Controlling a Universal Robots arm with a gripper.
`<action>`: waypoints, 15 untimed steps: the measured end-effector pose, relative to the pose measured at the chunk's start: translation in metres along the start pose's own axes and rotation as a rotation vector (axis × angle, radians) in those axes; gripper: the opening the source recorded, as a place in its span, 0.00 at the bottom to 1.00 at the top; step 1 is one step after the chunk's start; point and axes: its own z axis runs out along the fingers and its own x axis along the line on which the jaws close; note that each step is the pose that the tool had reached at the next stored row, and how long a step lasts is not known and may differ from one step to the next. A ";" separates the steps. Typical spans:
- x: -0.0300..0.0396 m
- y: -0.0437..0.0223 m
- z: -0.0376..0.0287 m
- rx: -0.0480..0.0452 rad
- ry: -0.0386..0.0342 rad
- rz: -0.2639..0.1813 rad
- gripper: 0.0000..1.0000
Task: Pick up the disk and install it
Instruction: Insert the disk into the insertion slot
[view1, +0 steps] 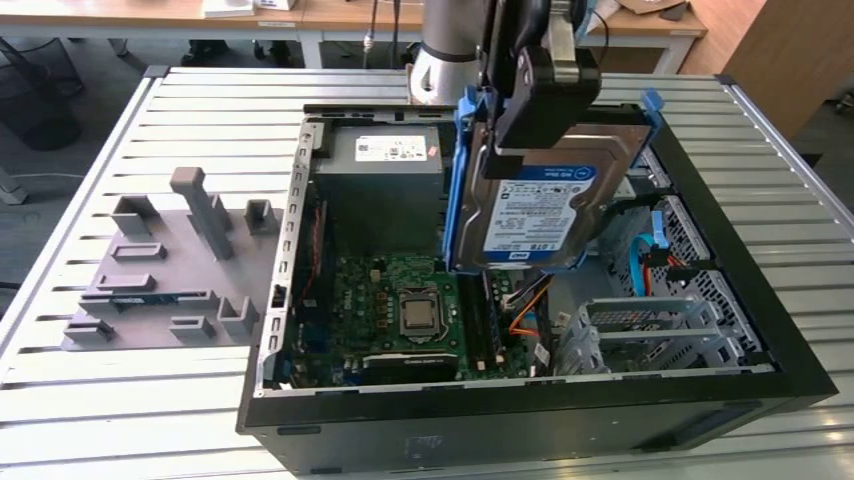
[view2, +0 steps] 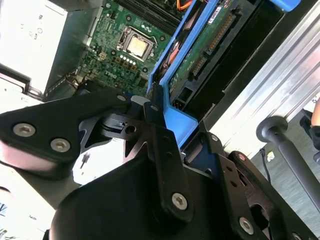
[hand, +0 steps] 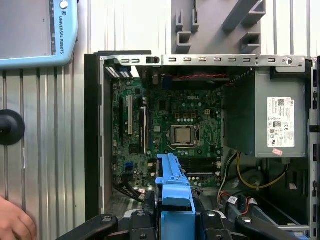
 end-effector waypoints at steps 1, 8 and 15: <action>0.0012 -0.0002 0.0001 -0.0001 0.0001 0.000 0.36; 0.0041 -0.0007 0.0005 -0.0001 0.0001 0.000 0.36; 0.0068 -0.0009 0.0009 -0.0001 0.0002 0.000 0.36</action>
